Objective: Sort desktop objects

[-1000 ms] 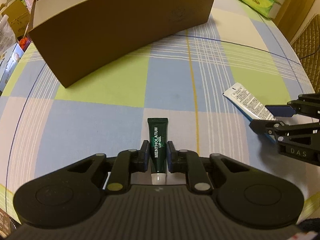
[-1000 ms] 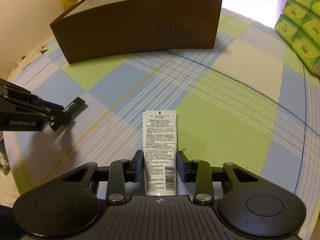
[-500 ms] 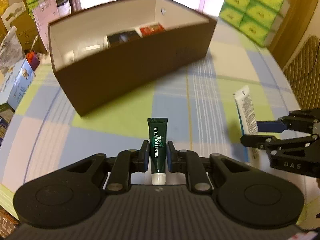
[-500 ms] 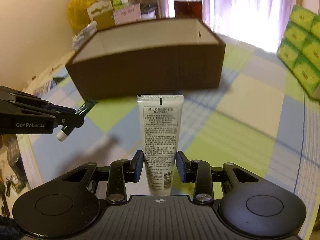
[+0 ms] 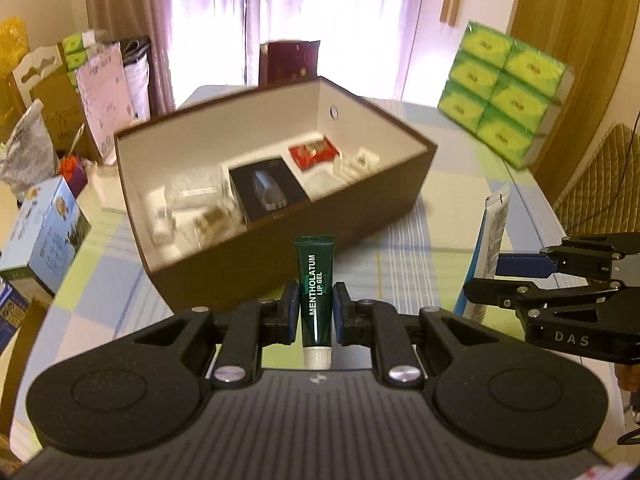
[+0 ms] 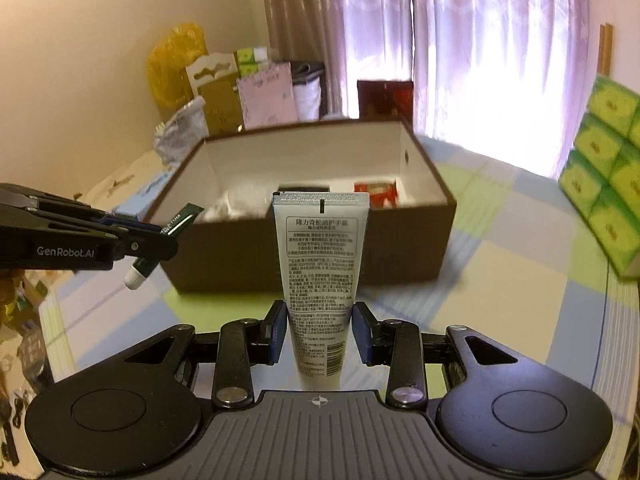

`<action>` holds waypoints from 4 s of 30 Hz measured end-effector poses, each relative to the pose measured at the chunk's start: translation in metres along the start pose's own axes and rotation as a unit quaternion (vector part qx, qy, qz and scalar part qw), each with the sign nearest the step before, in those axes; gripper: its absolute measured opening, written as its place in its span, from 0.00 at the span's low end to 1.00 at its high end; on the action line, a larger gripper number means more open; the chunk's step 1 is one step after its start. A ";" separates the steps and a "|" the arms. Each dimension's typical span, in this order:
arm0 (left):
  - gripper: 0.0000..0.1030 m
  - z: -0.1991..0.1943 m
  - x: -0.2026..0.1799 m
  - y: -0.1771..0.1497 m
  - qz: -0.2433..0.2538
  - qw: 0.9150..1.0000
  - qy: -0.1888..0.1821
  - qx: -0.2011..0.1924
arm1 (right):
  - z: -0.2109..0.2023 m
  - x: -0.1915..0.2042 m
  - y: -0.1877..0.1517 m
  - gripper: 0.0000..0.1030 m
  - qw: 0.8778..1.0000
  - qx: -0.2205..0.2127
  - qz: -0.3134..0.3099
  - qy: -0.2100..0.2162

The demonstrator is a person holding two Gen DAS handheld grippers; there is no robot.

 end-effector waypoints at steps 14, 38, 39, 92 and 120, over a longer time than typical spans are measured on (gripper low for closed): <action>0.13 -0.001 0.041 0.076 0.001 0.999 0.018 -0.045 | 0.021 -0.002 0.103 0.32 0.998 -0.068 -0.010 0.013; 0.13 0.090 0.131 0.109 -0.019 0.999 0.043 0.009 | 0.183 -0.035 0.128 0.32 0.998 0.019 -0.040 -0.044; 0.13 0.094 0.133 0.109 -0.020 0.999 0.042 0.011 | 0.189 -0.036 0.126 0.32 0.997 0.025 -0.046 -0.048; 0.53 0.149 0.162 0.099 -0.054 0.996 0.022 0.068 | 0.198 -0.023 0.101 0.98 0.997 0.061 -0.036 -0.018; 0.98 0.041 0.108 0.098 -0.057 0.993 0.100 -0.018 | 0.083 -0.028 0.076 0.98 0.999 -0.010 0.009 -0.032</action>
Point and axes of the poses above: each gripper's, at about its wrist camera, not at the fingertips, and z roughly the way its jaws point, x to its left, y to its top, the point moved 9 cm from there along z, roughly the way its jaws point, and after that the axes turned 8 degrees about -y, right-handed, at the moved point
